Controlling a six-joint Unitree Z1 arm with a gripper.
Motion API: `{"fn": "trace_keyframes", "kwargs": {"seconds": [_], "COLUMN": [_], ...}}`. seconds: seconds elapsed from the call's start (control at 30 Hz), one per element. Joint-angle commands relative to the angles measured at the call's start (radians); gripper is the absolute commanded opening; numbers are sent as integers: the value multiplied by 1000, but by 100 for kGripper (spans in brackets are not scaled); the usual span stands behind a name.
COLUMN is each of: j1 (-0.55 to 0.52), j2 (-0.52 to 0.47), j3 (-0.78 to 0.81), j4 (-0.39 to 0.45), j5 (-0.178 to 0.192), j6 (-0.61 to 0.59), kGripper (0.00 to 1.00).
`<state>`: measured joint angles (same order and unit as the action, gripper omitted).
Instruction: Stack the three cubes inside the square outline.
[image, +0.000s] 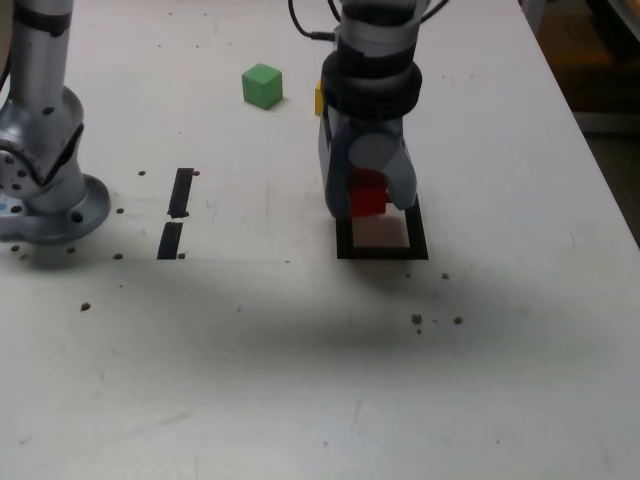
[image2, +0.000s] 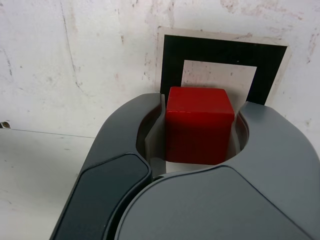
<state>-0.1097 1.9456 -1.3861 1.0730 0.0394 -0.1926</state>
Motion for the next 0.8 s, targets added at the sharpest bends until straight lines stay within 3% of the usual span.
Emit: {"fn": "trace_keyframes", "kwargs": {"seconds": [0.0, 0.5, 0.63, 0.77], "j1": [2, 1, 1, 2], "j2": [6, 70, 74, 90], "j3": [-1, -8, -6, -10], "j4": [-5, -53, -48, -47], "j5": [-3, -9, -17, -43], "j6": [-1, 13, 21, 41], "kGripper": [11, 15, 29, 59]}}
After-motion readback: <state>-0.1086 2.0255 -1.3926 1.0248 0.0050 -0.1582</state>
